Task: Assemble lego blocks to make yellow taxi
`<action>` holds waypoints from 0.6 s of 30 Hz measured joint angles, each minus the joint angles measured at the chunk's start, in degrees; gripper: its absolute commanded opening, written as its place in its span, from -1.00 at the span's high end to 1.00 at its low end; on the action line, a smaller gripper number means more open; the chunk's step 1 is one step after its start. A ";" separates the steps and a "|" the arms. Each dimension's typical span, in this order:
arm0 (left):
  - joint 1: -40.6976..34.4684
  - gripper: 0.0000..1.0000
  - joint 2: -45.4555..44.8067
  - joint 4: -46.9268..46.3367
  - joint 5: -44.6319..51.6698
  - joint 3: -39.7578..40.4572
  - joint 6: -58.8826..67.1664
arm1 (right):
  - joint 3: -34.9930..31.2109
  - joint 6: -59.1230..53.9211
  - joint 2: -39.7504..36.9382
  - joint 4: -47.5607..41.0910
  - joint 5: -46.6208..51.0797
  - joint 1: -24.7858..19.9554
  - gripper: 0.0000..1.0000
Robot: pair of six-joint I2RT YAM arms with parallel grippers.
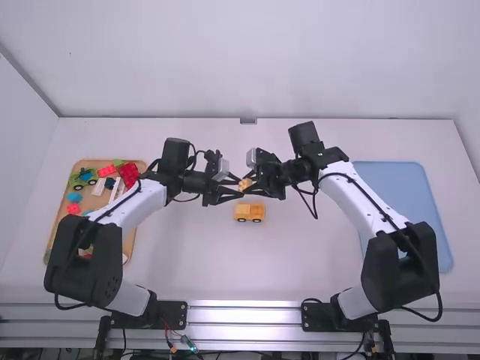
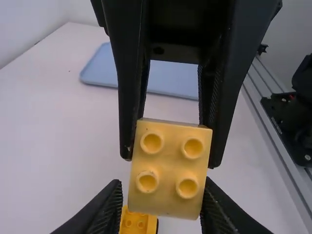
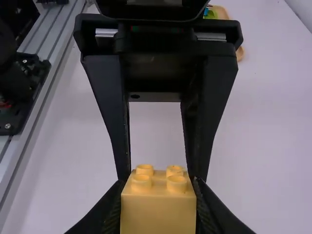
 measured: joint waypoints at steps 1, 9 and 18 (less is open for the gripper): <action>-0.02 0.26 0.00 0.00 0.00 0.00 0.02 | 0.02 0.00 0.02 -0.02 0.00 -0.02 0.60; -0.07 0.65 0.00 0.26 0.68 0.00 1.29 | 0.02 0.22 0.02 -0.17 -0.63 -0.20 0.35; -0.07 0.75 0.00 0.28 1.16 0.00 1.18 | 0.02 0.00 0.00 -0.17 -0.61 -0.11 -0.97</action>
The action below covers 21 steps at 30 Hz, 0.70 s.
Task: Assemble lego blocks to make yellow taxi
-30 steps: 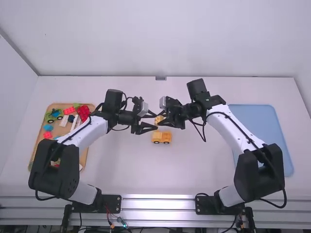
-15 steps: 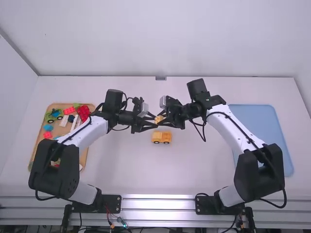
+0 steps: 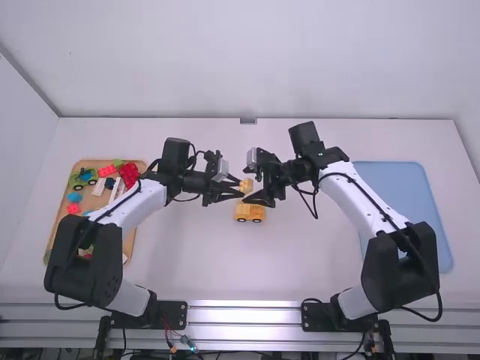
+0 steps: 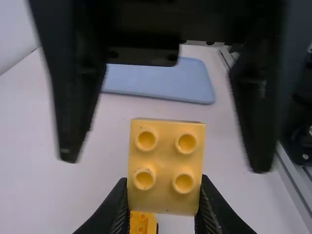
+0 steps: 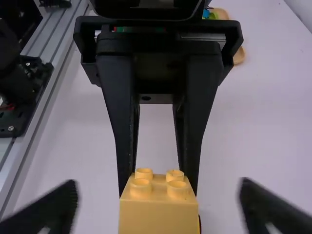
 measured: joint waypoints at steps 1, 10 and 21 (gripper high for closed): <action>0.00 0.78 0.00 0.13 -0.57 0.00 -0.28 | 0.00 0.00 0.00 0.15 0.11 -0.02 -0.98; -3.76 0.81 0.00 0.42 -14.43 0.00 -3.93 | -0.02 6.54 -1.55 0.15 7.43 -3.91 -0.97; -16.46 0.96 9.16 2.69 -31.12 3.17 -6.88 | -8.57 31.74 -22.10 7.32 35.17 -13.42 -0.97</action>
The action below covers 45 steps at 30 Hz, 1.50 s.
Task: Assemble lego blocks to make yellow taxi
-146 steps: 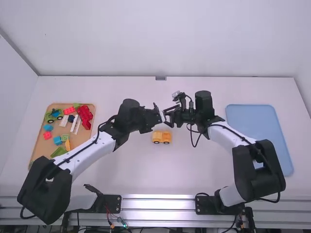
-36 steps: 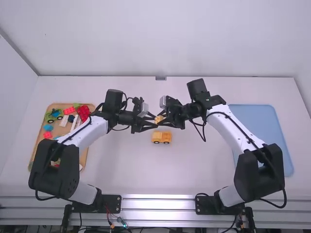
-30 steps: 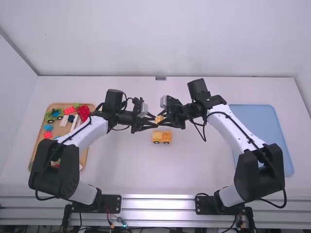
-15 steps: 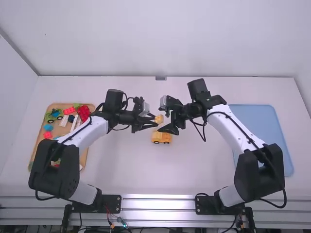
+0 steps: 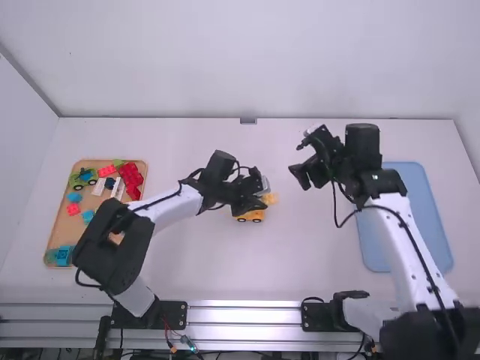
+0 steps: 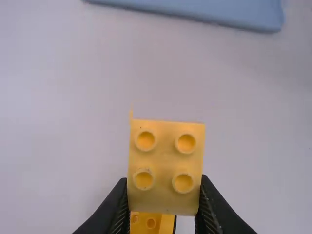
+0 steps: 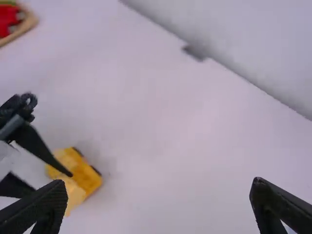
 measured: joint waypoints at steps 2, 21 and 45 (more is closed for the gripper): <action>-0.72 0.96 2.43 -2.38 -1.09 2.43 0.00 | -3.98 2.99 -4.33 2.12 2.93 -0.85 -0.97; -13.92 0.96 18.95 -4.61 -16.81 14.97 4.13 | -26.38 16.00 -35.23 9.09 7.54 -8.52 -0.97; -13.22 -0.98 19.96 -4.28 -23.98 15.23 3.67 | -26.75 11.08 -24.17 16.31 6.38 -7.37 -0.97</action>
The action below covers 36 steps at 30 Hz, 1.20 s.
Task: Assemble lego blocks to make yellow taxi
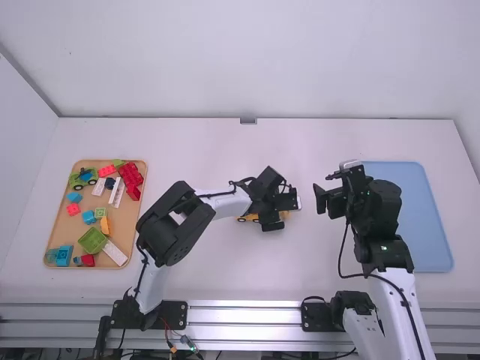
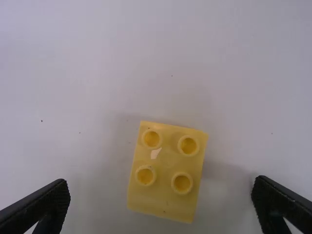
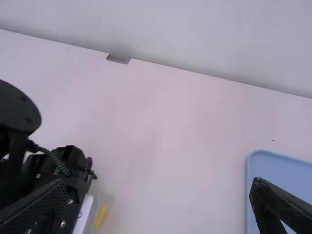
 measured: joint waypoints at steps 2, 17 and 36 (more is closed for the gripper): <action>0.98 -0.98 -1.53 -0.59 1.95 0.00 -0.42 | 0.04 -1.22 1.44 0.20 0.04 -0.57 -0.97; 27.10 -0.98 -28.81 19.91 13.53 -20.70 -13.33 | 23.63 -20.20 29.55 -25.46 2.58 10.45 -0.97; 34.32 -0.98 -49.81 45.64 9.03 -47.04 -25.92 | 34.77 -40.57 64.22 -33.05 14.21 25.11 -0.98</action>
